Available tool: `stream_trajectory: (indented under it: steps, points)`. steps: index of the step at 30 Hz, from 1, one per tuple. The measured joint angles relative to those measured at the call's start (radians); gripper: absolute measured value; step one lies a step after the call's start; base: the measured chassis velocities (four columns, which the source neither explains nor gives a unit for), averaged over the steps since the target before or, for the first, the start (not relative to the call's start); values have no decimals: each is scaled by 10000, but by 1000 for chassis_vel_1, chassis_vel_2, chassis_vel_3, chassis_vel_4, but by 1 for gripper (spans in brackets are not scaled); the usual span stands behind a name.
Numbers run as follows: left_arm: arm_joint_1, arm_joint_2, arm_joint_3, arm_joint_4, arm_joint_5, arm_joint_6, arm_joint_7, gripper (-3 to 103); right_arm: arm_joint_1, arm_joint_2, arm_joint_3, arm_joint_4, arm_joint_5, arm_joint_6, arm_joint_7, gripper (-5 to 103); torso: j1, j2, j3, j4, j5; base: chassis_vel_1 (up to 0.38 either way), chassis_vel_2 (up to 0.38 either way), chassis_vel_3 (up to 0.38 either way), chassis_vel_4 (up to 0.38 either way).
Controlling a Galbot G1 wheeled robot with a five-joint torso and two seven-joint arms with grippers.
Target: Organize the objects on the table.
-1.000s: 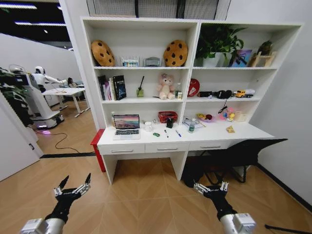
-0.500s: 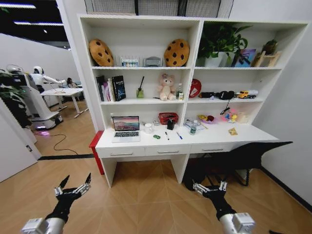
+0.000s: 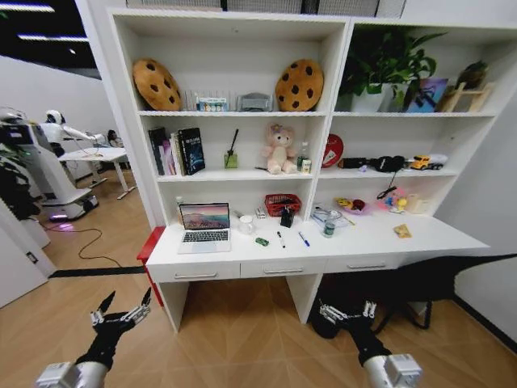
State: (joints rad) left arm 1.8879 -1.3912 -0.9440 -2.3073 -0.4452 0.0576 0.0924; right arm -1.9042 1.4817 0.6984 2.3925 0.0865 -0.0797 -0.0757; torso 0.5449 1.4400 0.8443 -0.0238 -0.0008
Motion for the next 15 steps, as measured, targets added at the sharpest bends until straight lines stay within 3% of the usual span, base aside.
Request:
stream_trajectory:
  steps: [4,6,9,10,13,15]
  points:
    - [-7,-1,0,16,6,1,0,100,10,0,-4,-30,-7,1,-9,100,6,-5,5,7,14,-348,333,354,-375]
    - [-10,-2,1,36,22,1,-1,100,5,0,-16,-43,-25,2,-14,100,1,-1,1,0,-4,-401,375,376,-390]
    - [-22,-23,17,45,32,0,-6,100,15,0,-30,-90,-47,0,-16,100,8,-6,6,9,17,-359,382,361,-355]
    - [-48,-30,35,62,36,1,-27,100,15,9,-31,-114,-72,19,-9,100,4,-3,1,-4,-4,-347,323,374,-357]
    - [-73,-49,46,79,47,3,-44,103,17,12,-31,-139,-95,42,7,100,3,-4,2,5,6,-360,323,320,-353]
    - [-146,-95,65,122,146,3,-105,96,20,17,-20,-181,-110,65,39,100,16,-9,7,6,8,-187,263,218,-154]
